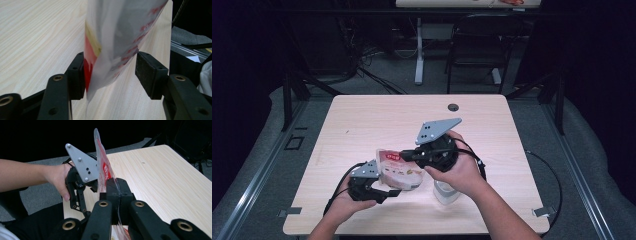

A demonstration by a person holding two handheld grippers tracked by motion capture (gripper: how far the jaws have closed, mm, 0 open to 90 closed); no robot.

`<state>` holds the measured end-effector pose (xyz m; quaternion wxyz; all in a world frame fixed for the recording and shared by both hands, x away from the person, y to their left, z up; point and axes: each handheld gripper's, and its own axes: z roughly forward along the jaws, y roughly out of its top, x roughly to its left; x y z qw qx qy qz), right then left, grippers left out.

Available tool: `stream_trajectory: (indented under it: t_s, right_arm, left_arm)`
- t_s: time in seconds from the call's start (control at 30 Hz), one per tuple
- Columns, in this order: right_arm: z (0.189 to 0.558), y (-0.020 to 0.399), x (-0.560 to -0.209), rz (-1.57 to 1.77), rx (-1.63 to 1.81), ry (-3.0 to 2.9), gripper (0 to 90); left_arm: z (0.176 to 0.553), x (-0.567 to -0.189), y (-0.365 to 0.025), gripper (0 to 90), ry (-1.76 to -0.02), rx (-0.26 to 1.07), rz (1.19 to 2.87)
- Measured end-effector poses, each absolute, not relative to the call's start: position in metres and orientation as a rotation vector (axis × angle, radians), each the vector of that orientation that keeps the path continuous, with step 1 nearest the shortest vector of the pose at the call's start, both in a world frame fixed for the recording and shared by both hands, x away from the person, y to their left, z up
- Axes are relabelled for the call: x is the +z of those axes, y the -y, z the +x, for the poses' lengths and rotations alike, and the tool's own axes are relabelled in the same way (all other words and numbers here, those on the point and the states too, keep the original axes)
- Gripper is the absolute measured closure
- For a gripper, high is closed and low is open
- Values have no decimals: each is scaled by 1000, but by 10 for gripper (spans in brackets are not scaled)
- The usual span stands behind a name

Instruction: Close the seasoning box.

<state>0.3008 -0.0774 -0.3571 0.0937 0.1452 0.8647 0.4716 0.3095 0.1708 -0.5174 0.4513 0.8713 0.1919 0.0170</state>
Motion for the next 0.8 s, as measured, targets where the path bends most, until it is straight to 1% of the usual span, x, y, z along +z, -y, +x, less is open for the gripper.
stream_trajectory:
  t_s: [0.17, 0.27, 0.37, 0.57, 0.8]
  right_arm:
    - [301, 78, -357, 424, 1409, -2568, 900]
    - [301, 78, -358, 426, 1410, -2570, 900]
    - [301, 79, -359, 422, 1411, -2581, 900]
    - [301, 81, -359, 423, 1419, -2580, 900]
    - [302, 82, -359, 422, 1429, -2580, 898]
  left_arm:
    - [308, -518, -171, 512, -469, 38, 2156]
    - [308, -518, -171, 568, -468, 18, 2165]
    - [308, -518, -171, 596, -465, 9, 2170]
    - [308, -516, -173, 645, -475, -5, 2162]
    - [308, -514, -175, 675, -471, -5, 2170]
